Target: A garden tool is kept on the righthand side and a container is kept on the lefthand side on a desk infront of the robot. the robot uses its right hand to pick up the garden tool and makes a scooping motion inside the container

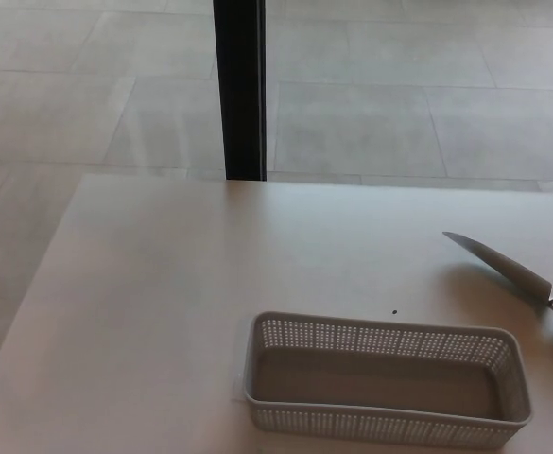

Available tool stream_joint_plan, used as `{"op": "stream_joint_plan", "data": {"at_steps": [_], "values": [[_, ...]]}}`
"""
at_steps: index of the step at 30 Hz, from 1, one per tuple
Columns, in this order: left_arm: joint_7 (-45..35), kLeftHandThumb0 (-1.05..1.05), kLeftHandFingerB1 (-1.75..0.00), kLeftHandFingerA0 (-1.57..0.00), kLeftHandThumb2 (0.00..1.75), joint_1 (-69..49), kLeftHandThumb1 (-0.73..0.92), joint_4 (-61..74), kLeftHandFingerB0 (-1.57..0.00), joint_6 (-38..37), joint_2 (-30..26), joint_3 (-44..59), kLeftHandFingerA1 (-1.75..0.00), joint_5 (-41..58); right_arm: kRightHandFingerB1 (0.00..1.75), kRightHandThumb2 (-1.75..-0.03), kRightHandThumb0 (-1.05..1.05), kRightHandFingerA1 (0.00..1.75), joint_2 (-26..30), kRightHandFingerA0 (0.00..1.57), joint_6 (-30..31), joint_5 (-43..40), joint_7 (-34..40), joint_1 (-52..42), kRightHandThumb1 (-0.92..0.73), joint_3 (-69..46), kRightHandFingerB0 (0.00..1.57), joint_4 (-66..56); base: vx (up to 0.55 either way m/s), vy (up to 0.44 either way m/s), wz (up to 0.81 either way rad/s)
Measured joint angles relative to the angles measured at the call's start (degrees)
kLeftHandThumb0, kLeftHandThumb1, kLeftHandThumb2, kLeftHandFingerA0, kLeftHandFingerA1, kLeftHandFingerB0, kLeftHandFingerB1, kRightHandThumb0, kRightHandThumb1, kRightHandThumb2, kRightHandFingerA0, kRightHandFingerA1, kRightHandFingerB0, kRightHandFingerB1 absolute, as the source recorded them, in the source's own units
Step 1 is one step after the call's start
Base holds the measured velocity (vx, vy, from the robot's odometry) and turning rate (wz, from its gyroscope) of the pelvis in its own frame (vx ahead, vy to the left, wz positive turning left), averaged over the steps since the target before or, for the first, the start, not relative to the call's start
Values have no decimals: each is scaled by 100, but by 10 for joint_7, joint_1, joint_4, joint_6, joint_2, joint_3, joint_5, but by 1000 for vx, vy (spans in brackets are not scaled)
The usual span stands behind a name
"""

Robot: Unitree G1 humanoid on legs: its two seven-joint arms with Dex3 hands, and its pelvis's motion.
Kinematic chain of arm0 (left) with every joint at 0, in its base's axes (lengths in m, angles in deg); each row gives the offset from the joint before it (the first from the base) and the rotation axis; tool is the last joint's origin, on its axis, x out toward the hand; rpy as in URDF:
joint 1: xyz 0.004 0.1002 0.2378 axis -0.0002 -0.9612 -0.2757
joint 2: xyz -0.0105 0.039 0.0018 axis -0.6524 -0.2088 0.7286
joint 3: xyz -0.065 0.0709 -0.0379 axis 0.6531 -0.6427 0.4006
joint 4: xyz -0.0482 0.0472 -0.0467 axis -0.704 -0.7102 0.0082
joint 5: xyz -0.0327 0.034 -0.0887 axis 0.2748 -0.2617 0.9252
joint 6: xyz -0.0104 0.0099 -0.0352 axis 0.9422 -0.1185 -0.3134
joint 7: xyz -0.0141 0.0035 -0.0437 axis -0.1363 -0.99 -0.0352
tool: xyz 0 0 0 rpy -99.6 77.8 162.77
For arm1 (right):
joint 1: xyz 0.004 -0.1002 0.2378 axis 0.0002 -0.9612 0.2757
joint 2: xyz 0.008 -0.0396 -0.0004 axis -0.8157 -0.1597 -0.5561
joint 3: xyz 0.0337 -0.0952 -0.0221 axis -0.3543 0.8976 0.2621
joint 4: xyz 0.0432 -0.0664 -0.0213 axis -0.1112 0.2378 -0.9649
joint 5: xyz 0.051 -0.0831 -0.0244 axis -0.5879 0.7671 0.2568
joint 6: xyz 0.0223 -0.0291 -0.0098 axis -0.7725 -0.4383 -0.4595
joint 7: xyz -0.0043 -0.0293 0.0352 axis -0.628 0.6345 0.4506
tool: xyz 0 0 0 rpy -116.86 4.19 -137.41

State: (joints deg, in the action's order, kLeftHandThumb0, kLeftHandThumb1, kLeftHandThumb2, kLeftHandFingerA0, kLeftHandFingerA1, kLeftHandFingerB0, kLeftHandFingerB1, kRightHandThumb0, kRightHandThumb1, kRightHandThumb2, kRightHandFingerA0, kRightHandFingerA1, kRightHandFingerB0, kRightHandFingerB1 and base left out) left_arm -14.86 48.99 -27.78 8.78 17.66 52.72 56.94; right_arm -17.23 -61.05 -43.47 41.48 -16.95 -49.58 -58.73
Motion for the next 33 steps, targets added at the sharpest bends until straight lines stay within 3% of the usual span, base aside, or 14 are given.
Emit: {"op": "stream_joint_plan", "data": {"at_steps": [5, 6, 11, 17, 18, 23, 24, 25, 26, 27, 28, 29, 31, 33], "values": [[0, -57, -105, -99, 132, 1, -1, -1, -76, 0, 0, 0, -121, 0, 73, -68, -105, 0, 0, 0, 0, -21, 0, -37, -90, -88, 0, 2, 0, 0, 0], [0, -62, -109, -82, 151, 1, -4, -1, -77, 0, 0, 0, -117, 0, 81, -72, -105, 60, 0, 0, 0, -23, 0, -43, -90, -99, 0, 2, 0, 0, 0], [0, -77, -116, -103, 145, 2, -4, -1, -91, 0, 0, 0, -126, 0, 56, -118, -105, 61, -26, 0, -2, -45, 8, -100, -72, -190, 0, 15, 0, 0, 0], [0, -79, -121, -108, 154, 3, -3, -2, -91, 0, 1, 0, -133, 0, 59, -110, -104, 64, -111, 0, -7, -78, 30, -157, -63, -288, 0, 45, 0, 0, 0], [0, -69, -116, -91, 152, 3, -1, -2, -82, 0, 2, 0, -125, 1, 0, -60, -91, 39, -133, 0, -8, -86, 36, -163, -92, -308, 0, 58, 0, 0, 0], [0, -71, -118, -94, 153, 3, 0, -2, -86, 0, 3, 0, -126, 1, 11, -59, -88, 56, -227, 0, -10, -122, 69, -166, -92, -391, 0, 112, 0, 0, 0], [0, -73, -119, -105, 148, 3, 1, -2, -93, 0, 3, 0, -128, 1, 60, -107, -88, 72, -244, 0, -10, -129, 76, -166, -67, -404, 0, 121, 0, 0, 0], [0, -72, -118, -94, 154, 3, 1, -2, -85, 0, 3, 0, -126, 1, 0, -68, -85, 57, -260, 0, -10, -134, 82, -166, -86, -416, 0, 129, 0, 0, 0], [0, -73, -121, -95, 156, 3, 0, -2, -87, 0, 4, 0, -128, 1, 61, -108, -85, 69, -273, 0, -10, -139, 88, -165, -65, -426, 0, 136, 0, 0, 0], [0, -73, -121, -95, 156, 3, 0, -2, -87, 0, 4, 1, -128, 1, 61, -108, -85, 69, -289, 0, -10, -145, 95, -163, -65, -437, 0, 143, 0, 0, 0], [0, -75, -119, -97, 150, 3, 1, -2, -85, 0, 5, 2, -128, 2, 0, -74, -79, 66, -310, 0, -10, -153, 105, -161, -82, -452, 0, 153, 0, 0, 0], [0, -80, -120, -107, 153, 3, 0, -2, -89, 0, 5, 2, -131, 2, 63, -102, -84, 70, -315, 0, -10, -154, 107, -161, -59, -456, 0, 155, 0, 0, 0], [1, -74, -118, -87, 164, 3, -6, -3, -80, 0, 6, 2, -124, 2, 44, -64, -80, 129, -358, 22, -12, -166, 127, -161, -71, -473, 0, 172, 0, 0, 0], [1, -81, -127, -89, 174, 3, 0, -3, -83, 0, 7, 4, -131, 3, 60, -90, -76, 78, -393, 13, -13, -174, 143, -164, -50, -479, 0, 186, 0, 0, 0]]}}
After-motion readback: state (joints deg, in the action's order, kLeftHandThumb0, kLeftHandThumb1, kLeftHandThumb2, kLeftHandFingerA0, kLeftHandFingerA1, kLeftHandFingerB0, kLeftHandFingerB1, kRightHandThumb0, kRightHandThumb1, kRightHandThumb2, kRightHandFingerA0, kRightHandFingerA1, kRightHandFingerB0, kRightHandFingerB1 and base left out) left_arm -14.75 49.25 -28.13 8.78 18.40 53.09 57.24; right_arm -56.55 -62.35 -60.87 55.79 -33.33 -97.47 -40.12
